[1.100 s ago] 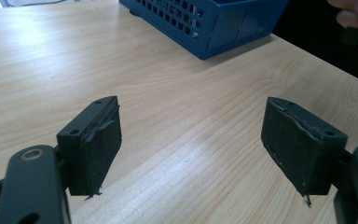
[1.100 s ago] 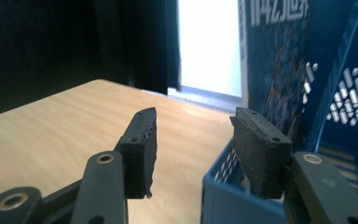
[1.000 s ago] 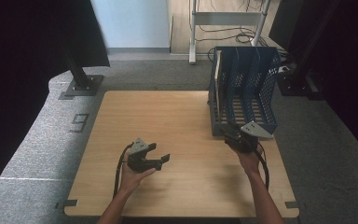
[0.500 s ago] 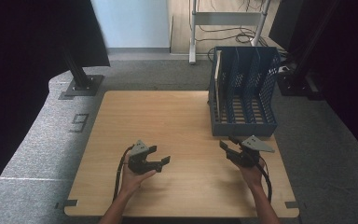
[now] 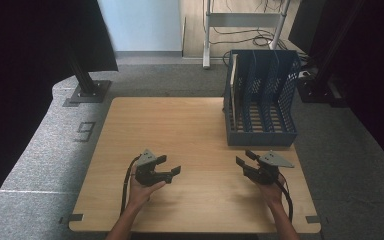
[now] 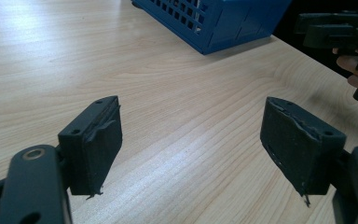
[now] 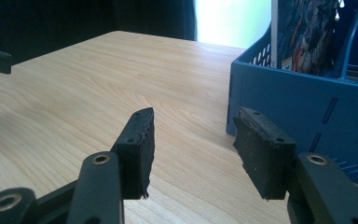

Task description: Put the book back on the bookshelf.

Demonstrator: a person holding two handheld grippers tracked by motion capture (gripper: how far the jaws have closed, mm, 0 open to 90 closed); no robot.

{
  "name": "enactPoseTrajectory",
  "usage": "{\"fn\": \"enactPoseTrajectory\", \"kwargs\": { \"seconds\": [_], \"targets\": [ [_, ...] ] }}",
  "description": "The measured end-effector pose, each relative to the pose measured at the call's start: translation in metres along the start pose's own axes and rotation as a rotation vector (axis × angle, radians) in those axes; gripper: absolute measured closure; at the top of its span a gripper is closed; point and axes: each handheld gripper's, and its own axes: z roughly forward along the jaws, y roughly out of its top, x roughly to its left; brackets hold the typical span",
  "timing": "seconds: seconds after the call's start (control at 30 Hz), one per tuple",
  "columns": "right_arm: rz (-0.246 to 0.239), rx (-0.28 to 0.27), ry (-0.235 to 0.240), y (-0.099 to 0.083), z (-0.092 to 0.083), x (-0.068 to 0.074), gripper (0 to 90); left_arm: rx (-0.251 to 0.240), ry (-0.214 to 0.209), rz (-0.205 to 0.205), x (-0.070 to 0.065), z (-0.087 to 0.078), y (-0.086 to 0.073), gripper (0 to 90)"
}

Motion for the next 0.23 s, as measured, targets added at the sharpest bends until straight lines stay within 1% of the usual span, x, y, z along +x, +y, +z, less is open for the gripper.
{"fn": "enactPoseTrajectory", "kwargs": {
  "seconds": [0.23],
  "targets": [
    [-0.007, 0.018, 0.000, -0.0017, 0.0022, -0.0006, 45.4, 0.007, 0.008, -0.001, 0.0017, 0.0020, -0.0016, 21.0]
  ]
}}
